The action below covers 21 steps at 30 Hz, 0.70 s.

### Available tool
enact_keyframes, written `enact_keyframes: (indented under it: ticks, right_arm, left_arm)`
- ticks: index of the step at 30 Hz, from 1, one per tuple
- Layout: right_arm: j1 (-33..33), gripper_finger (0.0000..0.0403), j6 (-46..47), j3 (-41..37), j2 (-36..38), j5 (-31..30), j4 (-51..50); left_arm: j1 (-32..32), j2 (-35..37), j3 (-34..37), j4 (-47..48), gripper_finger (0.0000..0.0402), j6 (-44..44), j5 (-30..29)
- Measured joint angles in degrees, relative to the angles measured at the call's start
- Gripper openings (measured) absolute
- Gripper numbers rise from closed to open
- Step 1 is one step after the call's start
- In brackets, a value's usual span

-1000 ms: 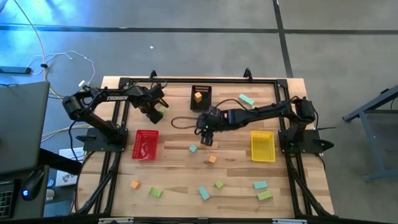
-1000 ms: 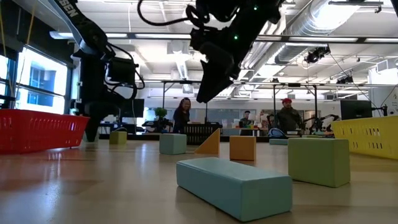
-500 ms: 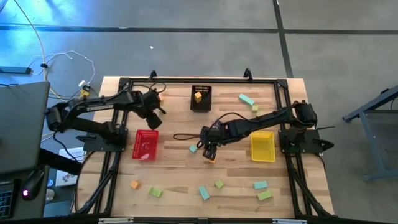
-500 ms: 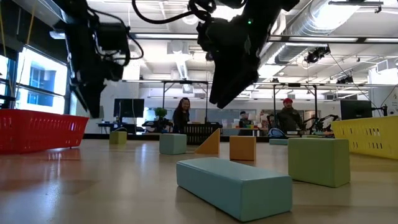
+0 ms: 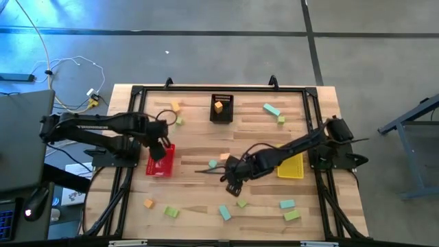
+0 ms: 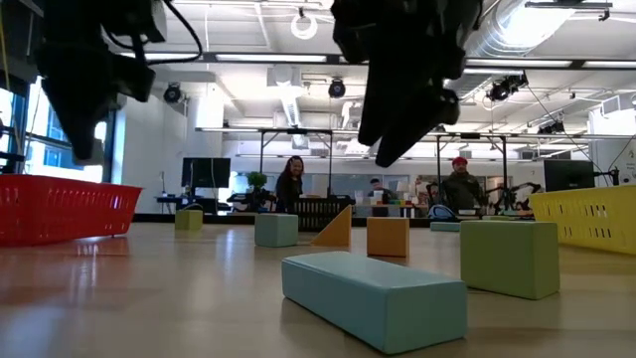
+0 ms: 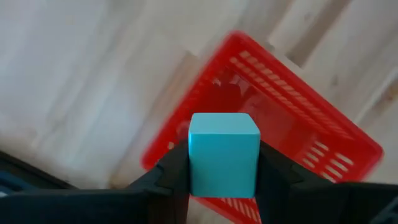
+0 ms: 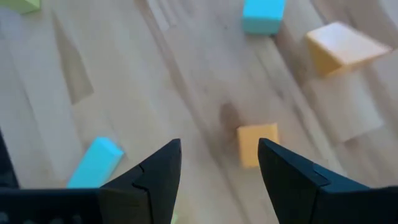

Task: Sort & place blocks by color
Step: Put the blue block into the red bin

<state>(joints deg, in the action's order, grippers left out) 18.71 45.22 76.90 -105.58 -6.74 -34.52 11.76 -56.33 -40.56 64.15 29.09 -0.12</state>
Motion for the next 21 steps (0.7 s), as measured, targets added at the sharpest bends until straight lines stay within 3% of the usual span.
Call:
enact_keyframes:
  ticks: [11, 21]
  right_arm:
    - [4.97, 0.0199, 12.08, 0.0, 0.0, -4.09, -1.19]
    - [7.54, 0.0199, 20.89, 0.0, 0.0, -4.78, -4.63]
  left_arm:
    - [-15.86, 0.87, 0.0, -0.46, 0.0113, 14.71, 0.0]
    - [-19.33, 0.84, -0.02, -1.98, 0.014, 18.82, -2.63]
